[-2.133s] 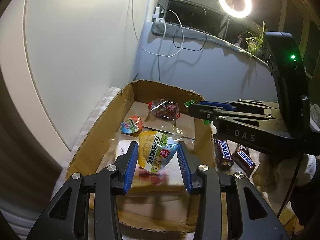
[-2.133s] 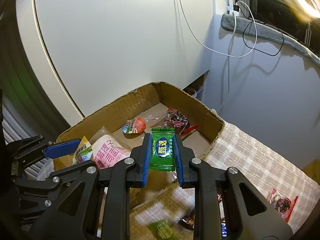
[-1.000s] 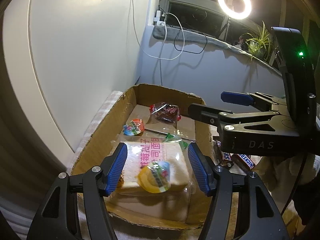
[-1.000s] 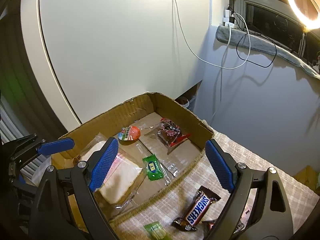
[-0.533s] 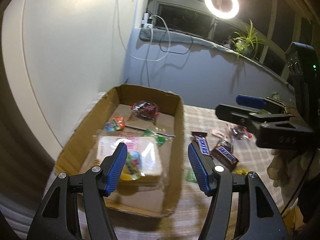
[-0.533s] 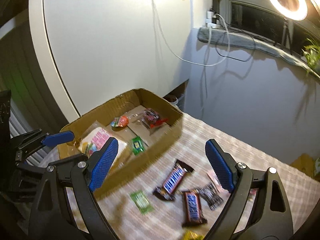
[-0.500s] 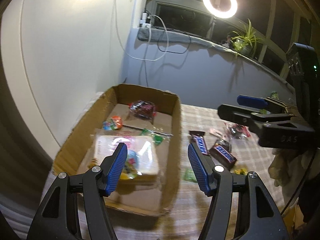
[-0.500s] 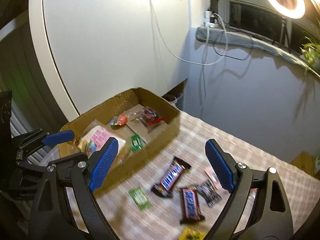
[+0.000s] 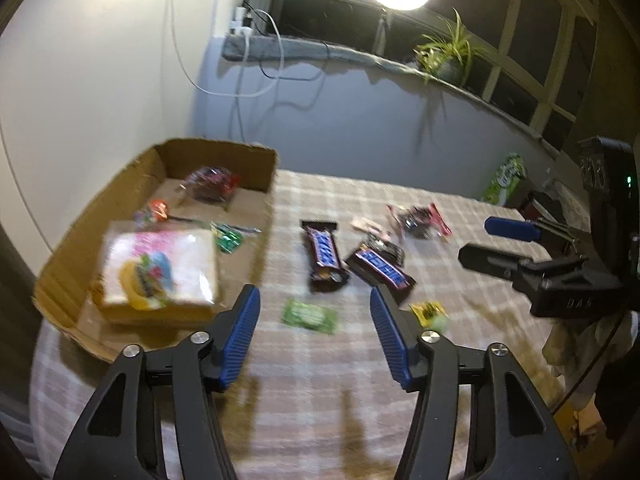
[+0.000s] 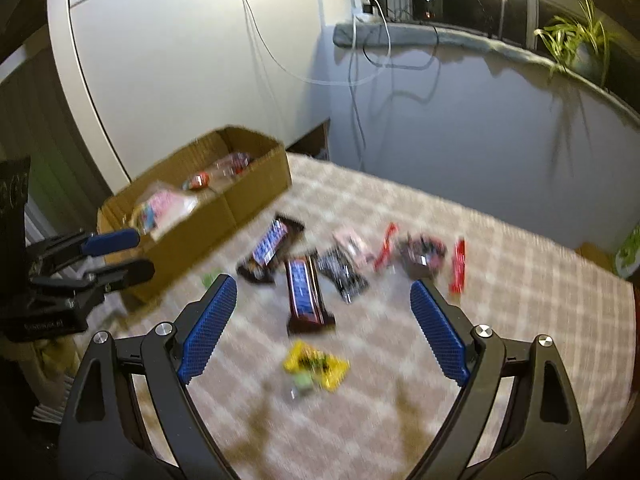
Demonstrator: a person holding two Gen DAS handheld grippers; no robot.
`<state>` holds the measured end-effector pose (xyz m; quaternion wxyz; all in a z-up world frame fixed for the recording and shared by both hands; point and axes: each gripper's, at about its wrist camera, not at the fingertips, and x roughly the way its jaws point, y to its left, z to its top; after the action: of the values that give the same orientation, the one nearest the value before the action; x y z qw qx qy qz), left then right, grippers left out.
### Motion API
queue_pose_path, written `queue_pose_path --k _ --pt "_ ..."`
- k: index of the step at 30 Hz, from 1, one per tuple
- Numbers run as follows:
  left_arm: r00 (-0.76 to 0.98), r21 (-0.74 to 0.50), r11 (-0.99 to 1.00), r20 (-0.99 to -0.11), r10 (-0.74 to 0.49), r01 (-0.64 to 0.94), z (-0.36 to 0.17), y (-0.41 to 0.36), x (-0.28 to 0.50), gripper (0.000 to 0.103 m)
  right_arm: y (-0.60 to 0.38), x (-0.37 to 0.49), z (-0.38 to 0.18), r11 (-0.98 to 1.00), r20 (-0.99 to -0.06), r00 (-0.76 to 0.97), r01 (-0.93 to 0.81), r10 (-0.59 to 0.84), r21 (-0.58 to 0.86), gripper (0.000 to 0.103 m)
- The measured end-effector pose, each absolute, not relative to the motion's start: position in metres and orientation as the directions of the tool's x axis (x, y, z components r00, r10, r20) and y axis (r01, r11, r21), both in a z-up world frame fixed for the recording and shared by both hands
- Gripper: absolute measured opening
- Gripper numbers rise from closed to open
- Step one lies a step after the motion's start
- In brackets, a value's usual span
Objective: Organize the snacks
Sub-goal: 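Move both tools back over the remaining snacks on the table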
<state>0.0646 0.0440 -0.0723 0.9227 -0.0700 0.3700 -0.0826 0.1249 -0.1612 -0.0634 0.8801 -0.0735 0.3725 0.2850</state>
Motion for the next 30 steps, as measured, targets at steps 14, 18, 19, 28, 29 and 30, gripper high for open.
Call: queue_pose_path --k 14,18,19,28,29,30 --pt "0.621 -0.228 0.968 -0.746 -0.241 0.102 -0.111 0.017 0.067 0.043 -0.168 0.099 -0.120 0.836 -0.764 0.465 -0.521 0.447 0.172 0.049" --pt "0.610 -0.215 0.974 -0.763 -0.214 0.074 -0.118 0.013 0.077 0.043 -0.166 0.101 -0.125 0.840 -0.760 0.463 -0.504 0.457 0.199 0.048" --pt "0.609 -0.208 0.976 -0.767 -0.203 0.063 -0.119 0.013 0.079 0.043 -0.165 0.102 -0.126 0.842 -0.759 0.466 -0.503 0.455 0.196 0.047" --pt "0.590 -0.147 0.989 -0.800 -0.107 -0.020 -0.134 0.011 0.102 0.044 -0.156 0.107 -0.136 0.841 -0.768 0.471 -0.518 0.433 0.157 0.041" --pt "0.590 -0.135 0.991 -0.802 -0.094 -0.025 -0.135 0.011 0.104 0.044 -0.155 0.107 -0.136 0.839 -0.769 0.471 -0.522 0.432 0.151 0.040" --pt "0.590 -0.126 0.992 -0.803 -0.085 -0.028 -0.135 0.010 0.106 0.044 -0.156 0.107 -0.137 0.838 -0.770 0.472 -0.525 0.430 0.147 0.040"
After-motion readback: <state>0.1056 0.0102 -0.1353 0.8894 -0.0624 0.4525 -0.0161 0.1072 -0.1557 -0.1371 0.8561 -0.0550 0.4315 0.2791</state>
